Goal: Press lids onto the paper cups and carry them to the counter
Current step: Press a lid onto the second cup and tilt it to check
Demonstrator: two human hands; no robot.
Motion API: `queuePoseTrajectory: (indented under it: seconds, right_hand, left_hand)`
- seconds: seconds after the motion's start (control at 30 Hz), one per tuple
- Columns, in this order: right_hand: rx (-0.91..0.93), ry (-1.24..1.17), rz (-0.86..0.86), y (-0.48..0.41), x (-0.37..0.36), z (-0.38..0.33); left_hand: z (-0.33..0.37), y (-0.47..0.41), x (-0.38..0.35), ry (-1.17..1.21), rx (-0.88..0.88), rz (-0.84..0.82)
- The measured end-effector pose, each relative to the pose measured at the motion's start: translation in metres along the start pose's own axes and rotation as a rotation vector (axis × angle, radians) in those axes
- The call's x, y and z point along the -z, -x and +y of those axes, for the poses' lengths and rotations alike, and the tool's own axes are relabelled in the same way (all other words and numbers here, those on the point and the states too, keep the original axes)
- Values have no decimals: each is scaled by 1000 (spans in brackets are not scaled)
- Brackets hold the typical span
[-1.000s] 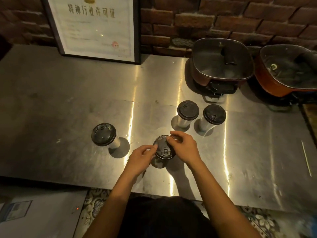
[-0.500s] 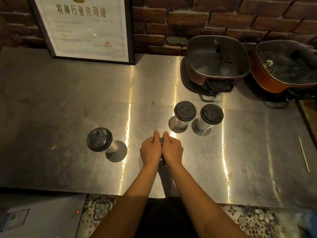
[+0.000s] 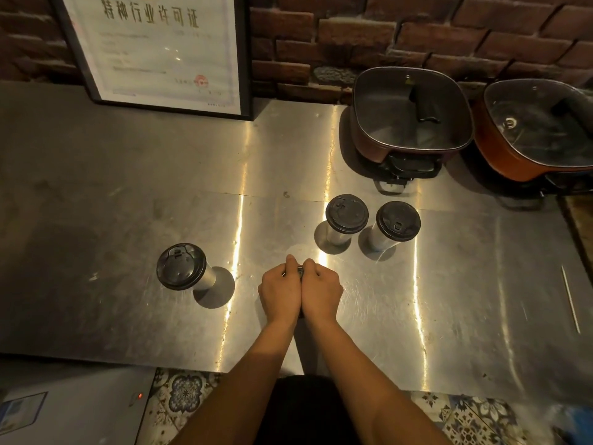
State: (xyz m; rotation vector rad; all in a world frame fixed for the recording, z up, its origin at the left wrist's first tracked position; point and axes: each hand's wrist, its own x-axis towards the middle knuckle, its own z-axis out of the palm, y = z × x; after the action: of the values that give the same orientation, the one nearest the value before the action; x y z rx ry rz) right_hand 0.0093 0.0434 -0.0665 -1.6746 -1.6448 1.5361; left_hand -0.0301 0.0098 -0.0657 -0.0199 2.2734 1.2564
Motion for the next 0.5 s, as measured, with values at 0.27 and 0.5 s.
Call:
queuePoseTrajectory:
  seconds: [0.27,0.5]
  right_hand:
    - [-125,-105,51,2,-1,1]
    - [-290,-193,36,15,17,24]
  left_hand:
    - [7,-10,11,-101,-136,-210]
    - [25,-31,21,-671,-528,-520]
